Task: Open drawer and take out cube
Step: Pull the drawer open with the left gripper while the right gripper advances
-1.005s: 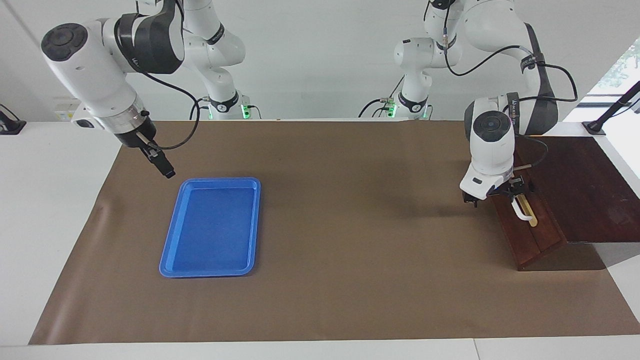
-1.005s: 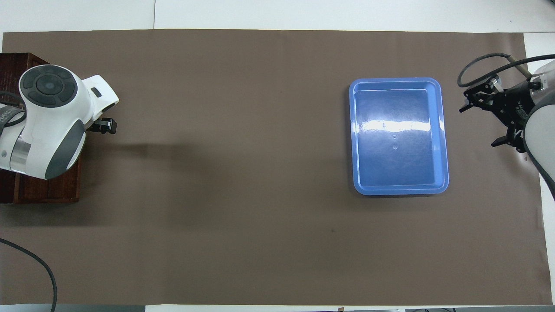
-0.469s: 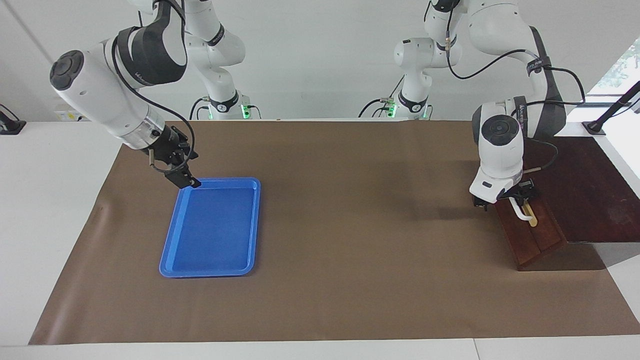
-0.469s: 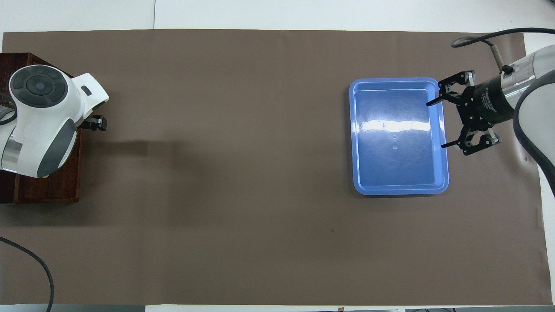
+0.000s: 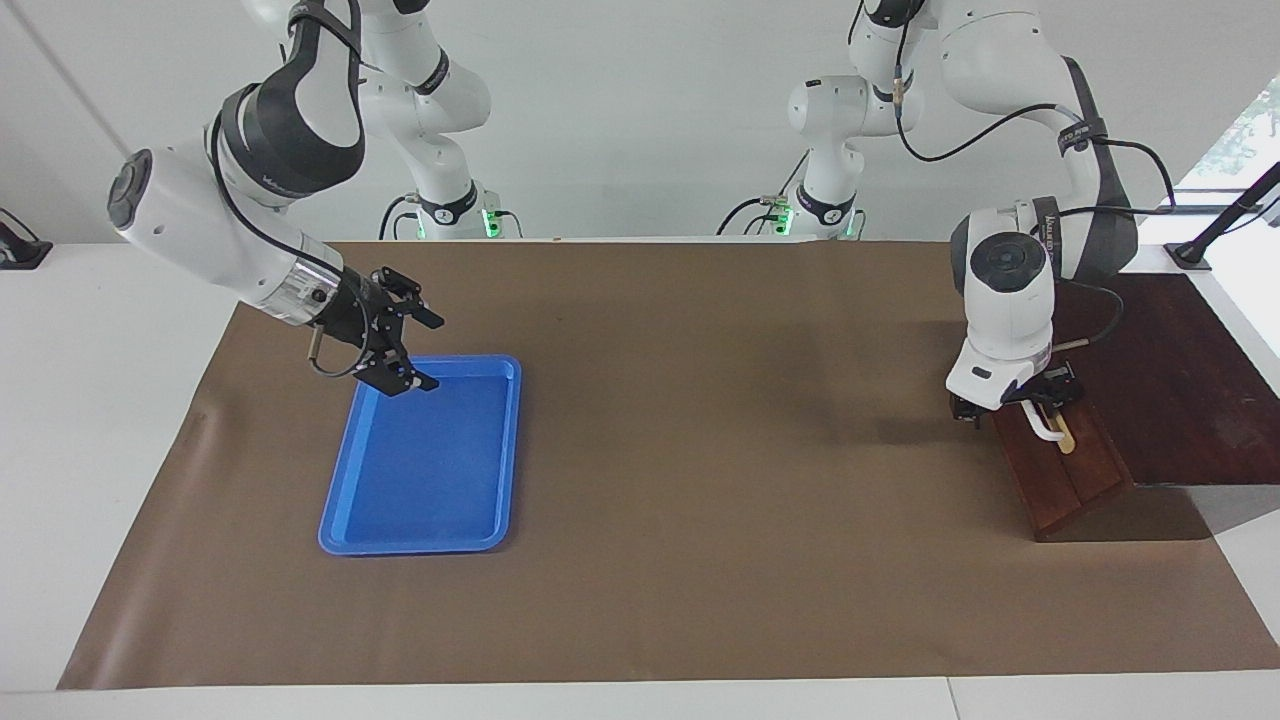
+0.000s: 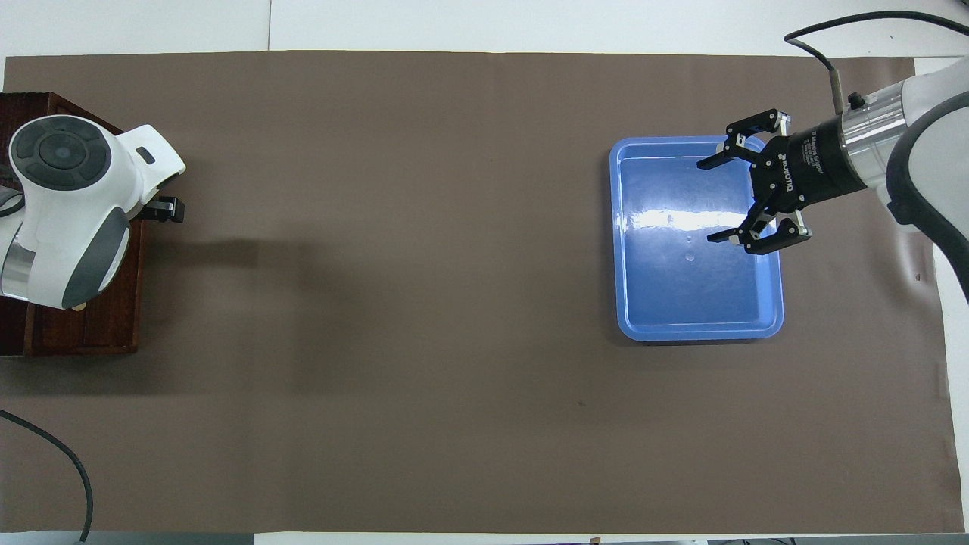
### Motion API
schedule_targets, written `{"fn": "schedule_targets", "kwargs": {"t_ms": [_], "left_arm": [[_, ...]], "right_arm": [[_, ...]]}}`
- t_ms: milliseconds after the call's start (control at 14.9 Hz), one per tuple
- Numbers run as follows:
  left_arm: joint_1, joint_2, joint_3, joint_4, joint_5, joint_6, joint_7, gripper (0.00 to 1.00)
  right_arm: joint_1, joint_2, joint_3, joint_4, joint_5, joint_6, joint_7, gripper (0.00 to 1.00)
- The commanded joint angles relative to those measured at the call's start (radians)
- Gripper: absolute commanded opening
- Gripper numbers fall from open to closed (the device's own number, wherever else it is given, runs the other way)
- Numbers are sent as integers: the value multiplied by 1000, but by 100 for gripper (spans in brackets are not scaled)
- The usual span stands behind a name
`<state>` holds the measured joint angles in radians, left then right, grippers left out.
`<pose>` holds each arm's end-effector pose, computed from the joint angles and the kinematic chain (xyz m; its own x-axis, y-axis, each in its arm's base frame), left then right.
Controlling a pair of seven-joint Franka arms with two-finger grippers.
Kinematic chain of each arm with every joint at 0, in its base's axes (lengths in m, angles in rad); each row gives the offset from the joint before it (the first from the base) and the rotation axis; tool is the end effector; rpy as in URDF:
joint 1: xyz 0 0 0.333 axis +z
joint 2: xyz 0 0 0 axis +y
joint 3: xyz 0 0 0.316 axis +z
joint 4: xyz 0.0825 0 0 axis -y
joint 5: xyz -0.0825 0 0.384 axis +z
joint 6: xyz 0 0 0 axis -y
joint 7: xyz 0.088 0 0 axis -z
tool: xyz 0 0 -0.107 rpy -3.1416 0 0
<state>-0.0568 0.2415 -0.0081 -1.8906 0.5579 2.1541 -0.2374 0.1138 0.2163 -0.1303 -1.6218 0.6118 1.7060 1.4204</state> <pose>0.6184 -0.0183 0.3857 0.9873 -0.1479 0.0582 -0.1069 -0.8890 -0.4453 0.6186 0.0504 0.5004 -0.0127 -0.8365 -0.5478 -0.9971 -0.0307 0.0700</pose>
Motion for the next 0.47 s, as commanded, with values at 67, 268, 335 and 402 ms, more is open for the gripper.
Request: {"fn": "schedule_targets", "kwargs": {"t_ms": [67, 268, 335, 402], "left_arm": [[-11, 27, -18, -1, 17, 26, -158, 100], [-58, 32, -21, 5, 10, 0, -193, 100], [-72, 33, -21, 7, -12, 1, -224, 100], [-93, 35, -21, 14, -54, -2, -244, 100]], "right_arm": [[33, 30, 3, 8, 81, 52, 17, 98], [52, 63, 5, 3, 141, 75, -44, 98], [52, 86, 5, 3, 187, 75, -93, 98], [52, 109, 5, 5, 227, 76, -141, 98]]}}
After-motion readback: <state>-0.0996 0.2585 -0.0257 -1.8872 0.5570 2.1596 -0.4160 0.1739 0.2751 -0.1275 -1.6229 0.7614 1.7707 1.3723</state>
